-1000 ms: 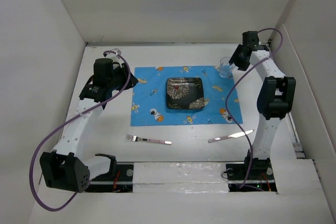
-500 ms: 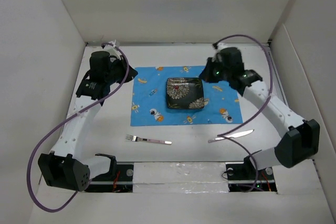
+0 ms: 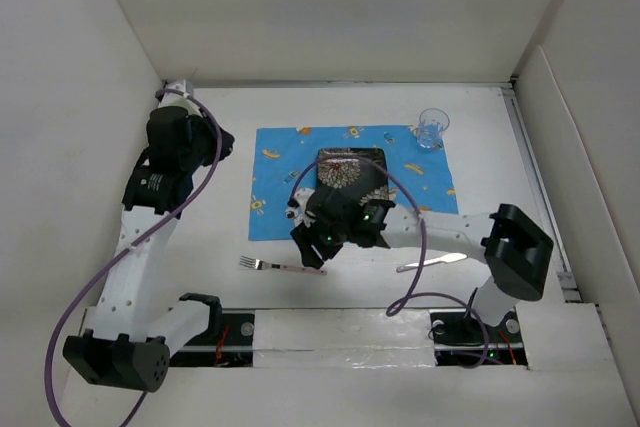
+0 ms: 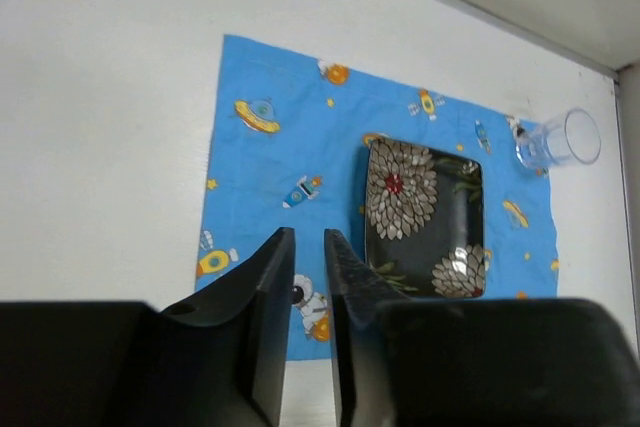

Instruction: Set the dinner table for one person

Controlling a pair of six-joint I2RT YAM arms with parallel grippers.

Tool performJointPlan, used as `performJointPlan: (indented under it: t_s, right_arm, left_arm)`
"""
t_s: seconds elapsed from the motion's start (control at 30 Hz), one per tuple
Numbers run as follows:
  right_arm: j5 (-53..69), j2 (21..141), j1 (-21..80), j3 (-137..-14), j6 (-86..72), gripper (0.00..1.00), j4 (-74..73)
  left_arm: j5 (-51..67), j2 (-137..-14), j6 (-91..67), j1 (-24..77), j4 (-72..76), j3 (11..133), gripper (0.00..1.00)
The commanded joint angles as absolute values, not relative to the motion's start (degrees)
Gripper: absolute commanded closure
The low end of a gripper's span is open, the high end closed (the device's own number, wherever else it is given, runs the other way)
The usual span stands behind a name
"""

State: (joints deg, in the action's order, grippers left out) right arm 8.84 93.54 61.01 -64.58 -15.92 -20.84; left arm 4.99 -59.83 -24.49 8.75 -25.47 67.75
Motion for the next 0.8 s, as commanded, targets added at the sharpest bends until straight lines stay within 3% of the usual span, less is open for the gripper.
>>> performJointPlan:
  t_s: [0.0, 0.1, 0.4, 0.6, 0.7, 0.77]
  right_arm:
    - [0.4, 96.9, 65.2, -68.1, -11.8, 0.38, -18.8]
    - [-6.3, 102.4, 70.0, -72.0, -9.9, 0.38, -21.8]
    - [-8.7, 109.9, 71.1, -76.5, -7.5, 0.38, -22.2]
    - [-7.8, 111.3, 71.7, -74.8, -8.4, 0.46, -21.0]
    - [-7.5, 110.7, 72.3, -73.8, -9.1, 0.61, -20.6]
    - [-7.6, 109.7, 73.4, -74.1, -9.5, 0.81, -21.1]
  left_arm:
    - [1.0, -57.9, -24.5, 8.2, -27.1, 72.6, 0.82]
    - [2.6, -57.0, -24.8, 8.2, -26.2, 71.5, 0.8]
    - [3.0, -53.4, -25.3, 8.2, -26.0, 67.9, 0.79]
    - [2.0, -52.7, -24.8, 8.2, -26.2, 69.0, 0.79]
    - [3.0, -53.7, -23.6, 8.2, -26.2, 70.4, 0.79]
    - [3.3, -54.4, -23.3, 8.2, -26.2, 71.0, 0.79]
